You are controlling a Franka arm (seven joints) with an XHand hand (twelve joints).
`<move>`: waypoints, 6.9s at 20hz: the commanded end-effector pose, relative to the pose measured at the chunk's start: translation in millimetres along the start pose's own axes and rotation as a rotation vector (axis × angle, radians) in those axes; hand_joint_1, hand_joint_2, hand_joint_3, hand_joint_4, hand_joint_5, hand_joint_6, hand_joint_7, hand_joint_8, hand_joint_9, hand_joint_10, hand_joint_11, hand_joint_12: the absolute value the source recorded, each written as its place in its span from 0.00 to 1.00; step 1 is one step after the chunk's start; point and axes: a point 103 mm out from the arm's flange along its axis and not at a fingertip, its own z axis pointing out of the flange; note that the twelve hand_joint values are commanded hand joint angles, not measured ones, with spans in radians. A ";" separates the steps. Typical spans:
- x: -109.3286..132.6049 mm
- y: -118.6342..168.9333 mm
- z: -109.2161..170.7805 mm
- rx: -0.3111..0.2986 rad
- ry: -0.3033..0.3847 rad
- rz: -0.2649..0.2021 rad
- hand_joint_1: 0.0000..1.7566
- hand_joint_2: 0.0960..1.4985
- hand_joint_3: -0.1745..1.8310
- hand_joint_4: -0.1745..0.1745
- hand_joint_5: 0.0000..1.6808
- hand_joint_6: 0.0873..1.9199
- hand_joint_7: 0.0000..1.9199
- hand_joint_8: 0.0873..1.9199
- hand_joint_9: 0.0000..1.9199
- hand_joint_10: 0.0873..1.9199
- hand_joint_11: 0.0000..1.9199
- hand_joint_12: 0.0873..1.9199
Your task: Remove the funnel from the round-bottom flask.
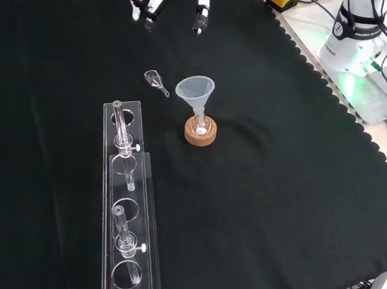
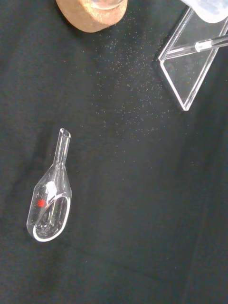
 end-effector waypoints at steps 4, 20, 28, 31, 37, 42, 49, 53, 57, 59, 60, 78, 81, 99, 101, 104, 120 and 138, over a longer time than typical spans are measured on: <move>3.3 10.5 -1.2 0.011 0.002 -0.019 0.15 0.44 0.23 0.04 0.32 0.11 0.17 0.39 0.14 0.41 0.07 0.77; 43.7 57.4 26.9 0.111 0.159 -0.055 0.13 0.42 0.17 0.17 0.07 0.00 0.00 0.18 0.02 0.47 0.06 0.80; 56.1 65.9 47.8 0.125 0.234 -0.041 0.13 0.41 0.15 0.17 0.05 0.00 0.00 0.10 0.00 0.47 0.06 0.81; 62.2 65.8 49.9 0.150 0.230 -0.032 0.12 0.41 0.15 0.17 0.04 0.00 0.00 0.08 0.00 0.46 0.06 0.81; 70.5 61.3 48.2 0.209 0.288 -0.008 0.11 0.41 0.14 0.15 0.03 0.00 0.00 0.06 0.00 0.43 0.03 0.82; 78.8 59.5 46.2 0.239 0.303 -0.003 0.10 0.41 0.13 0.13 0.02 0.00 0.00 0.04 0.00 0.41 0.00 0.82; 88.8 55.2 49.2 0.238 0.297 0.012 0.09 0.41 0.13 0.11 0.02 0.00 0.00 0.04 0.00 0.40 0.00 0.82; 89.9 53.2 50.9 0.239 0.306 -0.007 0.09 0.41 0.13 0.10 0.03 0.00 0.00 0.04 0.00 0.40 0.00 0.82; 92.5 51.7 54.9 0.230 0.278 0.011 0.09 0.41 0.13 0.10 0.03 0.00 0.00 0.04 0.00 0.40 0.00 0.82; 100.6 50.7 62.4 0.228 0.256 0.019 0.09 0.41 0.13 0.09 0.03 0.00 0.00 0.04 0.00 0.40 0.00 0.82; 105.6 50.6 68.6 0.229 0.251 0.021 0.09 0.41 0.13 0.09 0.03 0.00 0.00 0.04 0.00 0.40 0.00 0.82; 117.8 49.5 81.5 0.232 0.220 0.040 0.10 0.43 0.13 0.11 0.03 0.00 0.00 0.03 0.00 0.43 0.01 0.83; 122.4 47.1 72.3 0.237 0.191 0.044 0.10 0.43 0.13 0.11 0.03 0.00 0.00 0.03 0.00 0.43 0.01 0.83; 138.3 42.6 67.9 0.267 0.198 0.016 0.09 0.44 0.13 0.09 0.04 0.00 0.00 0.04 0.00 0.42 0.01 0.83; 138.6 43.1 69.4 0.273 0.202 0.014 0.09 0.44 0.13 0.08 0.04 0.00 0.00 0.04 0.00 0.42 0.01 0.83; 138.8 46.0 74.5 0.284 0.197 0.008 0.09 0.44 0.12 0.08 0.05 0.00 0.00 0.08 0.00 0.45 0.01 0.83; 144.5 56.6 86.5 0.129 -0.060 0.042 0.21 0.52 0.16 0.00 0.20 0.68 0.35 0.82 0.59 0.63 0.68 0.54; 122.9 70.4 2.3 0.085 -0.187 0.062 0.26 0.60 0.24 0.00 0.33 1.00 0.54 0.98 0.75 0.77 0.86 0.66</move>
